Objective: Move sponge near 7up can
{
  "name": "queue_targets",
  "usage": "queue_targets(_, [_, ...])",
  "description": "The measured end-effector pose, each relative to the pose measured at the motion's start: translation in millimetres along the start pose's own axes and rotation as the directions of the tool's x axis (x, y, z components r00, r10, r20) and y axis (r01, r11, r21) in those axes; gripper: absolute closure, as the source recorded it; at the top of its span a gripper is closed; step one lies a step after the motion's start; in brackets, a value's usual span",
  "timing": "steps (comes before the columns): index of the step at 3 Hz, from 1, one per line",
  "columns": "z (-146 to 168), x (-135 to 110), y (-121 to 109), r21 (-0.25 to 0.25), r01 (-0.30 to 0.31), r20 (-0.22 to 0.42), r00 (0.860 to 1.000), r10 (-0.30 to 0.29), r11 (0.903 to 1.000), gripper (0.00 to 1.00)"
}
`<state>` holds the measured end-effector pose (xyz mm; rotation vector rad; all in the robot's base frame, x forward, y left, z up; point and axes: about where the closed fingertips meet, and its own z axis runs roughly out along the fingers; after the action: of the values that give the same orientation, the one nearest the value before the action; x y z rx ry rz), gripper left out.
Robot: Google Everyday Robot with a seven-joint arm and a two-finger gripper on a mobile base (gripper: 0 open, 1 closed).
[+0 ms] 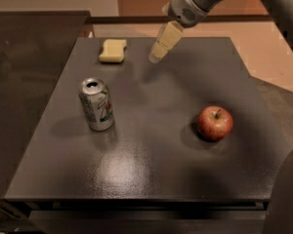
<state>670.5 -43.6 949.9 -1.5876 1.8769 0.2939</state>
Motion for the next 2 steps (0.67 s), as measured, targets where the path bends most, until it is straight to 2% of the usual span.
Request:
queue_targets(1, [30.0, -8.5, -12.6, -0.017, -0.026, 0.049, 0.998, 0.027, 0.9995, 0.00])
queue_targets(2, [58.2, -15.2, -25.7, -0.043, -0.061, 0.070, 0.995, 0.064, 0.9972, 0.00])
